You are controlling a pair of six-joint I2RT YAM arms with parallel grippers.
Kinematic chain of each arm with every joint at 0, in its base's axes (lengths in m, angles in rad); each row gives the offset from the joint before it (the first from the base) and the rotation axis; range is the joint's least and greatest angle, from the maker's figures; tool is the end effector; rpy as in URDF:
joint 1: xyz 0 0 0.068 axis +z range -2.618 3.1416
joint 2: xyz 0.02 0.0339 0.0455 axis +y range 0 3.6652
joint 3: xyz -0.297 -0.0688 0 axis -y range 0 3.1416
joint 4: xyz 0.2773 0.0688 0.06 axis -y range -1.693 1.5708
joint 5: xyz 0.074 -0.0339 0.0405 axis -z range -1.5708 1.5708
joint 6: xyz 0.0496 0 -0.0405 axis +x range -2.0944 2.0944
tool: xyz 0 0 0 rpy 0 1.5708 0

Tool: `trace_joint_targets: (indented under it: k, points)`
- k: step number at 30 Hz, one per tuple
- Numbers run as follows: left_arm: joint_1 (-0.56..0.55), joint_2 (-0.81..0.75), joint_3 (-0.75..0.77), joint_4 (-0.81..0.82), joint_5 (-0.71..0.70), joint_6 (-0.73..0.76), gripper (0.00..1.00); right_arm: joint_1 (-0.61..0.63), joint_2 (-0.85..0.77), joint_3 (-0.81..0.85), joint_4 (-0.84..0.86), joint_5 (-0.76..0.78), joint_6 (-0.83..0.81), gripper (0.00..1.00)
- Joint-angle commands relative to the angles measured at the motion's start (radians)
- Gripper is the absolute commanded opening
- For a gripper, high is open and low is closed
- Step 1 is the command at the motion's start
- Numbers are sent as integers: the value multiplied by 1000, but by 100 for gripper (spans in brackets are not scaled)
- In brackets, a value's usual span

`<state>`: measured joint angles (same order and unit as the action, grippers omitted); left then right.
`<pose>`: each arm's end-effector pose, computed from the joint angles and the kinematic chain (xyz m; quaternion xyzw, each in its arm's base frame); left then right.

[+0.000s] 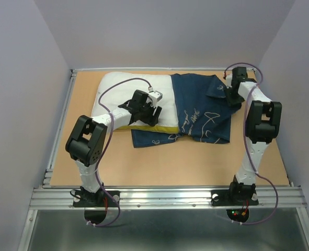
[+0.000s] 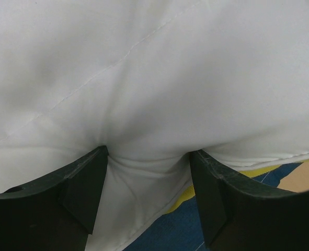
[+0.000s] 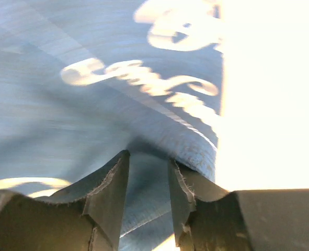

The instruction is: Put the pillow into the pillowcase

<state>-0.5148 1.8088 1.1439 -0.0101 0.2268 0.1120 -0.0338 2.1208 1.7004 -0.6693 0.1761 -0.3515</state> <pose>0.3782 -0.2267 0.2018 0.3227 0.8368 -0.1860 0.4012 0.5091 -0.0259 0.1994 -0.1323 0.9586 -0.1293 0.2166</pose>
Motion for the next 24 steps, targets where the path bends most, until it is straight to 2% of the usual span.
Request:
trace_joint_targets:
  k: [1,5,6,9,17,20,24]
  points:
    - [19,40,27,-56,-64,-25,75,-162,-19,22,0,118,-231,42]
    - [19,32,22,-56,-61,-31,75,-282,48,113,0,149,-306,45]
    - [19,30,17,-56,-57,-32,75,-303,48,136,0,139,-311,48]
    - [19,29,11,-54,-52,-34,75,-305,-4,121,-1,62,-319,54]
    - [19,50,24,-51,-23,-46,75,-236,-104,73,-29,-199,-242,54]
    - [19,50,25,-51,-20,-49,75,-189,-91,99,-23,-243,-221,54]
    - [19,47,20,-48,-21,-51,75,-130,-27,140,22,-228,-199,54]
